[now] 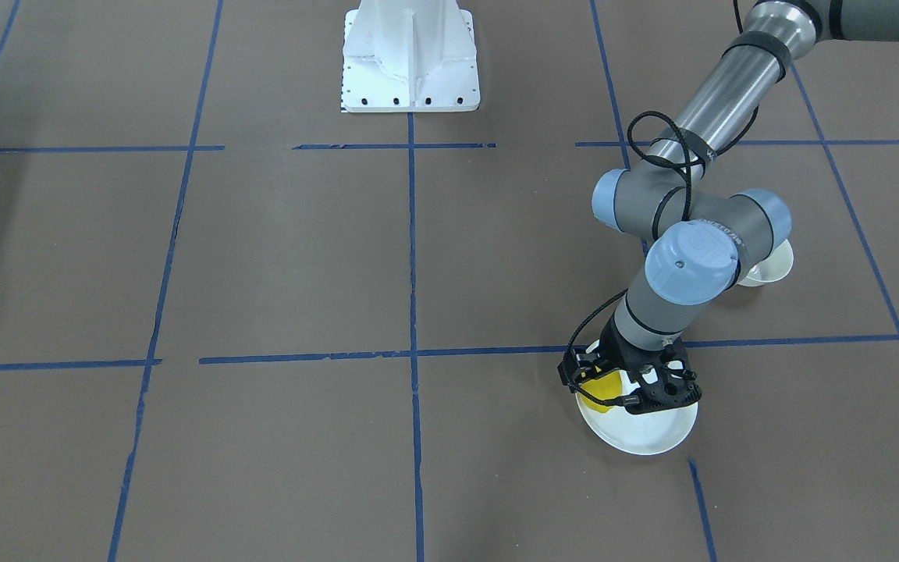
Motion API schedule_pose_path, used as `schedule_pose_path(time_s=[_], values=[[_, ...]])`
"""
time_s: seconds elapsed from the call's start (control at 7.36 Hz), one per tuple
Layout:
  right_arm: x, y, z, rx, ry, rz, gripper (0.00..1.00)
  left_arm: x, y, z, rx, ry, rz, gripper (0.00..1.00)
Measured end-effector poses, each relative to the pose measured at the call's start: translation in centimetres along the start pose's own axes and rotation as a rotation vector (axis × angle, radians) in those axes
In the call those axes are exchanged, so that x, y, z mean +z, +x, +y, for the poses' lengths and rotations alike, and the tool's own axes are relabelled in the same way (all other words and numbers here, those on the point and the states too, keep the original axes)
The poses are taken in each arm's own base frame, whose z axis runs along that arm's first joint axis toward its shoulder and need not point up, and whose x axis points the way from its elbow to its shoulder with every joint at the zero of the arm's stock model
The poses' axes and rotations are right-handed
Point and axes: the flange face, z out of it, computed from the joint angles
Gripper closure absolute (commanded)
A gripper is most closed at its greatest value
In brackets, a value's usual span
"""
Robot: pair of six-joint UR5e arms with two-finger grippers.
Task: Move lemon from plate to bowl
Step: 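Lower the left gripper and close it around the lemon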
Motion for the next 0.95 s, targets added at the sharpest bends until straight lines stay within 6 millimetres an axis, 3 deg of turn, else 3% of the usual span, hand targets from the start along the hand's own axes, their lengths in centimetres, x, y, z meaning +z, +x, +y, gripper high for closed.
schedule_pose_path(time_s=[0.41,0.68,0.95], values=[[0.0,0.0,0.0,0.000,0.000,0.000,0.00,0.4,0.3,0.4,0.005,-0.005,0.004,0.81],[0.0,0.0,0.0,0.000,0.000,0.000,0.00,-0.4,0.5,0.1,0.007,0.000,0.017,0.84],[0.0,0.0,0.0,0.000,0.000,0.000,0.00,-3.4,-0.7,-1.6,-0.007,0.031,0.034,0.85]])
